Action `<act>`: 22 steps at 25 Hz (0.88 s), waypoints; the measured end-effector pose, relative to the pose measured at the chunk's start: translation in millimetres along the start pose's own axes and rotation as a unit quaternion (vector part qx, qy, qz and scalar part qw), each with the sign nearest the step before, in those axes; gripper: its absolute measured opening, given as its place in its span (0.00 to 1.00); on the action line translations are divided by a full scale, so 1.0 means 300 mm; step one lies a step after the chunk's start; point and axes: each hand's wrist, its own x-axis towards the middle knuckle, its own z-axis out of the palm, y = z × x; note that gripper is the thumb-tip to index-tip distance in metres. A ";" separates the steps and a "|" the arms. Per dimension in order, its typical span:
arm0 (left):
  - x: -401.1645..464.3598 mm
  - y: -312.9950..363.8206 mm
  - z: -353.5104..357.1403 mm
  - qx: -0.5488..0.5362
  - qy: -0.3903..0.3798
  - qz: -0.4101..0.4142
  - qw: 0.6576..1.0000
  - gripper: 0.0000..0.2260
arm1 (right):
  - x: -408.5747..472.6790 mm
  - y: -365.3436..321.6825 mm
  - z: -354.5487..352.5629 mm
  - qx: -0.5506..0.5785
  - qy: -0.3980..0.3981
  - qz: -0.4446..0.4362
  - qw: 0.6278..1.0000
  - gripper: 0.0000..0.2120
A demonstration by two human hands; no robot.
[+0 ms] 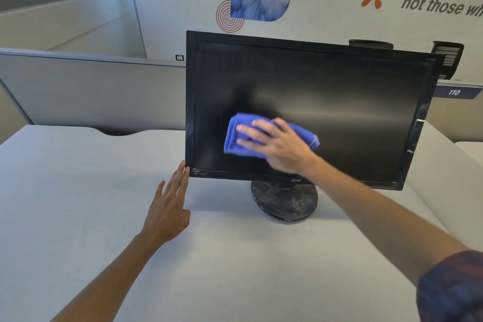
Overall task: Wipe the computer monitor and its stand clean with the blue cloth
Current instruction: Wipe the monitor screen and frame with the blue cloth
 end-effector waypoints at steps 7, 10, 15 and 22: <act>-0.003 0.020 0.010 0.003 0.003 -0.016 1.000 0.44 | 0.094 0.369 -0.109 -0.013 -0.030 0.173 0.984 0.37; 0.003 0.027 0.014 -0.002 0.003 -0.023 1.000 0.44 | 0.052 0.235 -0.041 0.009 -0.013 0.162 0.987 0.34; -0.007 0.024 0.012 -0.003 -0.004 -0.020 1.000 0.44 | -0.115 -0.028 0.062 0.044 -0.030 0.027 0.998 0.30; -0.010 0.023 -0.011 0.006 -0.013 -0.012 1.000 0.44 | 0.177 0.118 -0.079 0.041 0.041 0.043 0.997 0.28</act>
